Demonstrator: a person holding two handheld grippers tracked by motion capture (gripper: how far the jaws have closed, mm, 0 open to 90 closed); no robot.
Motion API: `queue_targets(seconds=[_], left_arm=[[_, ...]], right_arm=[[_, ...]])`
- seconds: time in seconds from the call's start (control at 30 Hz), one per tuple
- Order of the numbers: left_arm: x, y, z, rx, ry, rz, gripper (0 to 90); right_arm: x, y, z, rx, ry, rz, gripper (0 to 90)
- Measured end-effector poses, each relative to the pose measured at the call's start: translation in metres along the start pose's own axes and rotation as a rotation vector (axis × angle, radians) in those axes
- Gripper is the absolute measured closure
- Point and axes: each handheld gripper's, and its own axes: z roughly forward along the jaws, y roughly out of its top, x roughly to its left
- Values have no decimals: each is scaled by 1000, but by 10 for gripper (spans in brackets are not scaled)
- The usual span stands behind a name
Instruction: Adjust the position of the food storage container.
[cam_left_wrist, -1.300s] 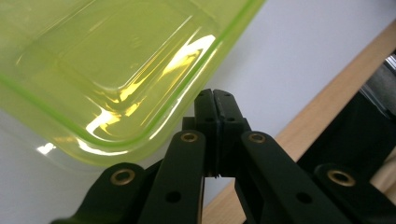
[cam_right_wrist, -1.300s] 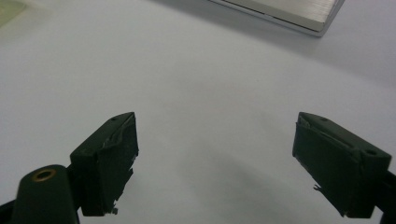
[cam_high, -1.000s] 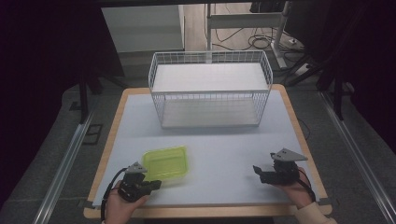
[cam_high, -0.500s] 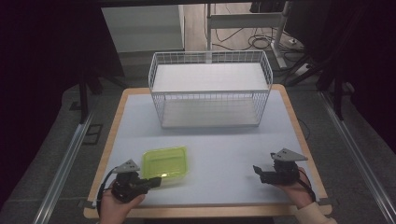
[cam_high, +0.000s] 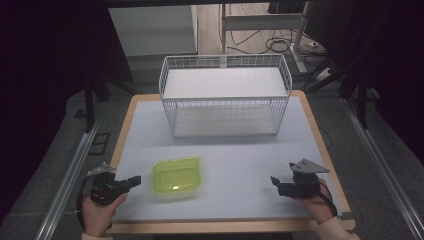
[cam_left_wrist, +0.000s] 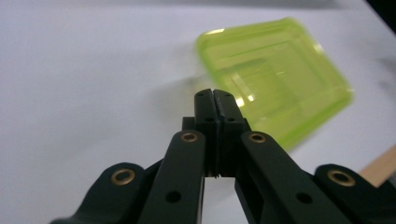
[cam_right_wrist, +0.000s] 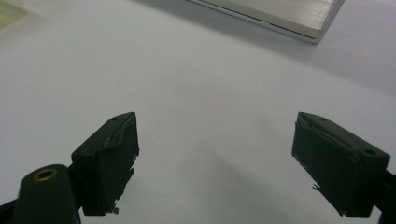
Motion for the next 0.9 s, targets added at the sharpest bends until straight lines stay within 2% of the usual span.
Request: queue_targets(seconds=[0.03,0.13,0.33,0.9], left_arm=[[5,-1,8,20,2,-11,900],[7,-1,17,44,2,-13,900],[7,1,33,71,-9,-18,900],[-1,3,52,128,-18,12,900]], right_arm=[[0,0,0,-1,0,-1,152],[0,0,0,-1,1,1,152],[-1,0,0,0,1,0,152],[-1,0,0,0,-1,-1,152]])
